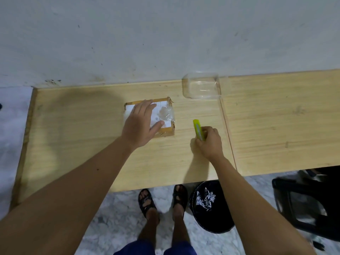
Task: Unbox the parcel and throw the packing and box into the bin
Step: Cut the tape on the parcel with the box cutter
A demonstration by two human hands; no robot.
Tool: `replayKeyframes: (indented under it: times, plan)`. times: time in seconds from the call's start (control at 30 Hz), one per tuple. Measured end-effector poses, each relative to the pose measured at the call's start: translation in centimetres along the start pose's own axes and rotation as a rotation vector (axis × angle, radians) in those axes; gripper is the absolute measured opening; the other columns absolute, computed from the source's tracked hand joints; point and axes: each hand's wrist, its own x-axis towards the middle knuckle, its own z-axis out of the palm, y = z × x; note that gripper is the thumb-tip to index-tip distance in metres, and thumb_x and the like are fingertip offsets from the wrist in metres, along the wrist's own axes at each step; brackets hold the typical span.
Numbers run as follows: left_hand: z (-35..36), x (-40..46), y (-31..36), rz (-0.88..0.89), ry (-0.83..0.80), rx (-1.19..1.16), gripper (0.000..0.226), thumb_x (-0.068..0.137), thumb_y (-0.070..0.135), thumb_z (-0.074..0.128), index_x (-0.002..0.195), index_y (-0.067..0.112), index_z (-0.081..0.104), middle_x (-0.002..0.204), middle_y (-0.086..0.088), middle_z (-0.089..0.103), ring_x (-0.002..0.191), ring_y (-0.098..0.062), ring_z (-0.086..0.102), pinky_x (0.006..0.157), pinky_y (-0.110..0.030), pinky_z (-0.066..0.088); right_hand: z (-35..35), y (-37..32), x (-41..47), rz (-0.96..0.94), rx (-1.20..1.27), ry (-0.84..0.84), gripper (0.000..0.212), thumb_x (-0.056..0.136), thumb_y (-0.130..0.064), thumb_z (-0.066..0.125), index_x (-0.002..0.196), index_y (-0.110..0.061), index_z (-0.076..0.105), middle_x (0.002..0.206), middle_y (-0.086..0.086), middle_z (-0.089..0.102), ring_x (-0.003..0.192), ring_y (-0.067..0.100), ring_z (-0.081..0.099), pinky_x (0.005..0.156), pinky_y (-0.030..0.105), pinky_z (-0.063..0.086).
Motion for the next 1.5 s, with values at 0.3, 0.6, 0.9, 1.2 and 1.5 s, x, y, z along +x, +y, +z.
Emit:
replayKeyframes:
  times: [0.3,0.6,0.9,1.2,1.5]
  plan:
    - [0.1,0.9,-1.4,0.048,-0.063,0.012,0.078,0.097,0.060,0.054,0.148,0.001,0.050,0.158,-0.018,0.049,0.151,-0.037,0.041,0.125,-0.055,0.030,0.2,-5.4,-1.0,-0.066,0.463,-0.090,0.047,0.096,-0.011,0.053,0.138,-0.032,0.051,0.094,0.004,0.059,0.070,0.018,0.057,0.066,0.036,0.053]
    - [1.0,1.1,-1.9,0.074,-0.059,0.101,0.062,0.109,0.043,0.036,0.157,0.004,0.040,0.164,-0.012,0.042,0.156,-0.030,0.034,0.130,-0.049,0.022,-0.7,-8.0,-3.0,-0.045,0.679,-0.342,0.057,0.107,-0.005,0.044,0.156,-0.033,0.033,0.077,-0.004,0.053,0.061,0.013,0.047,0.063,0.028,0.042]
    - [1.2,1.1,-1.7,0.061,-0.027,0.108,0.058,0.109,0.038,0.036,0.157,0.007,0.041,0.163,-0.009,0.044,0.155,-0.026,0.035,0.131,-0.044,0.020,-0.3,-9.7,-3.4,-0.153,0.309,0.004,0.039,0.106,-0.019,0.050,0.143,-0.031,0.055,0.090,-0.010,0.065,0.070,0.003,0.057,0.063,0.003,0.042]
    - [1.7,1.1,-1.6,0.062,-0.012,0.164,0.057,0.109,0.036,0.037,0.157,0.004,0.041,0.164,-0.011,0.043,0.154,-0.030,0.037,0.129,-0.048,0.024,-1.8,-11.1,-2.1,-0.153,0.196,-0.042,0.042,0.105,-0.018,0.048,0.143,-0.032,0.058,0.108,-0.006,0.074,0.076,0.000,0.062,0.064,-0.001,0.040]
    - [2.1,1.2,-1.2,0.044,-0.016,0.241,0.057,0.109,0.032,0.031,0.156,0.001,0.043,0.164,-0.015,0.044,0.152,-0.035,0.040,0.127,-0.054,0.029,-3.1,-10.9,-3.2,-0.180,0.093,-0.112,0.043,0.103,-0.016,0.048,0.141,-0.034,0.059,0.074,-0.012,0.062,0.054,0.007,0.052,0.057,0.020,0.041]
